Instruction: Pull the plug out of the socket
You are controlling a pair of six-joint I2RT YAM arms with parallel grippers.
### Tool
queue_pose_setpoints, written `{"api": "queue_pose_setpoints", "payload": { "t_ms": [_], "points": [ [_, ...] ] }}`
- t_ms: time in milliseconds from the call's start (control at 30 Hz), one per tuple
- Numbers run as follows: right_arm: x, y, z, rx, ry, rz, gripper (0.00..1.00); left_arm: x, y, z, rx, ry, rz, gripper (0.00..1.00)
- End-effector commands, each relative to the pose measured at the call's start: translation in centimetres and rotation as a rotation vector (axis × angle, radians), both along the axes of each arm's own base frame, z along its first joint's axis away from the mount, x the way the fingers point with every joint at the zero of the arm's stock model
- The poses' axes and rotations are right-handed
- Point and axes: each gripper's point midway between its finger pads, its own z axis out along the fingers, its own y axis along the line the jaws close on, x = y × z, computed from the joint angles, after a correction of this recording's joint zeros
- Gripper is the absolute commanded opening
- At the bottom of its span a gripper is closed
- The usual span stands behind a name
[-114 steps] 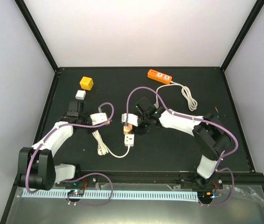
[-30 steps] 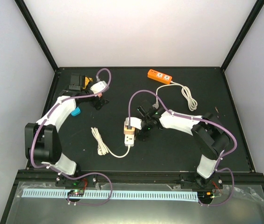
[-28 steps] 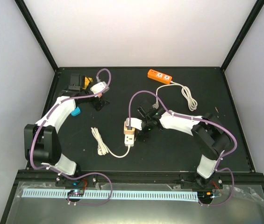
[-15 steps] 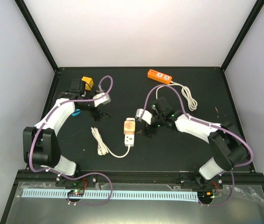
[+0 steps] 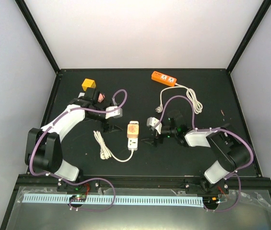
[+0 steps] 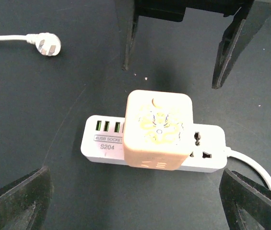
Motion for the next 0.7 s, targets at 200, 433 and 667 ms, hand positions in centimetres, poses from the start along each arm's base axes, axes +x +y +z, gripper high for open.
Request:
{"api": "queue_pose_setpoints", "payload": {
  "t_ms": [200,433,667],
  "points": [
    [0.4,1.7,1.9,0.146,-0.123,0.068,1.0,-0.9,-3.2,-2.2,0.078,-0.088,-0.14,0.93],
    [0.5,2.9,1.2,0.157,-0.119,0.097,1.0,-1.7,-4.4,-3.8,0.11,-0.084,-0.178,0.88],
    [1.5,3.9,0.5,0.174,-0.114,0.092,1.0,-1.8,-4.7,-5.3,0.161,-0.12,-0.193,0.87]
  ]
}}
